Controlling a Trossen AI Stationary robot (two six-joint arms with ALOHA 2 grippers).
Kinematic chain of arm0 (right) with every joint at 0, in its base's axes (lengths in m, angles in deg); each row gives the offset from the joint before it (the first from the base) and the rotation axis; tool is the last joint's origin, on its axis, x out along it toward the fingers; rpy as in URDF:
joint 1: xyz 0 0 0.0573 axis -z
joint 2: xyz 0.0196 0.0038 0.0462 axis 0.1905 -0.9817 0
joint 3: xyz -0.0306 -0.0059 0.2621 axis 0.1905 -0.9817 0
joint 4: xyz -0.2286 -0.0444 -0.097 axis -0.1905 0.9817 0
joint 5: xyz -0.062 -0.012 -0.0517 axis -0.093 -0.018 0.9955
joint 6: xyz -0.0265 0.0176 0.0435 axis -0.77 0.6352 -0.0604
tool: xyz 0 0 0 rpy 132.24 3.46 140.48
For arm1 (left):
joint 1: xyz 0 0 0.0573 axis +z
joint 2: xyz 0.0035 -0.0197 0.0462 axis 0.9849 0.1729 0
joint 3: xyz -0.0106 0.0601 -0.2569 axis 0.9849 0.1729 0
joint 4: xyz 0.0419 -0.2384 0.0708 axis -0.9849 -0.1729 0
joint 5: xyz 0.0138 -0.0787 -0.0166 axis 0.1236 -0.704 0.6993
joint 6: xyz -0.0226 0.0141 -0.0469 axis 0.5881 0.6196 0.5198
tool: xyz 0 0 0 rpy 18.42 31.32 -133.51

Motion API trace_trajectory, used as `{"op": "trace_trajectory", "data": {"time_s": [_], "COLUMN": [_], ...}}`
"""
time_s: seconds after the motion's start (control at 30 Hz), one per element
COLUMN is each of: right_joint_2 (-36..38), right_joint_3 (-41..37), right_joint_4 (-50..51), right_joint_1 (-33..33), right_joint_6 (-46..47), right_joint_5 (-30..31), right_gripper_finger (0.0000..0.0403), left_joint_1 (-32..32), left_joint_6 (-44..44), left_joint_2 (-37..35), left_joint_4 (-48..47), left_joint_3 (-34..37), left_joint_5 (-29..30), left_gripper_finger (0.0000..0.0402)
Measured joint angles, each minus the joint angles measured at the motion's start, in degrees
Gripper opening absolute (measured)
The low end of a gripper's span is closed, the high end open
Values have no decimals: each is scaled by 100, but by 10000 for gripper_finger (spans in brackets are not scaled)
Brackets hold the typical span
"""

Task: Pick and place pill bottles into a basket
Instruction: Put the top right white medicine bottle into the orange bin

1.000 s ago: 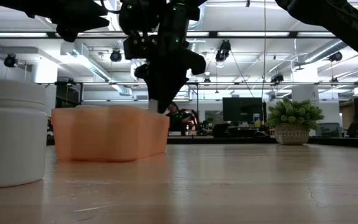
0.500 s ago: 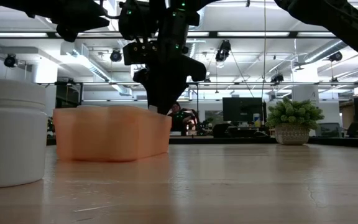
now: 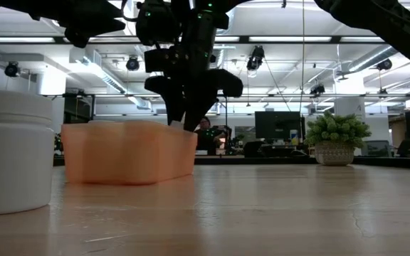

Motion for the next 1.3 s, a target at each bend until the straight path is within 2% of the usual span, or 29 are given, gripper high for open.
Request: {"op": "trace_trajectory", "data": {"time_s": [0.23,0.73,1.3], "right_joint_2": [0,0,0], "right_joint_3": [0,-125,-190], "right_joint_4": [-2,-2,-3], "right_joint_1": [-28,-138,-151], "right_joint_6": [-1080,-3948,-6083], "right_joint_5": [702,687,688], "right_gripper_finger": [147,147,147], "left_joint_1": [-1,-4,-4], "left_joint_6": [-3,-7,-9], "left_joint_2": [0,2,2], "left_joint_4": [-4,-8,-11], "left_joint_3": [0,0,9], "left_joint_5": [-2,-24,-31], "left_gripper_finger": [160,160,160]}}
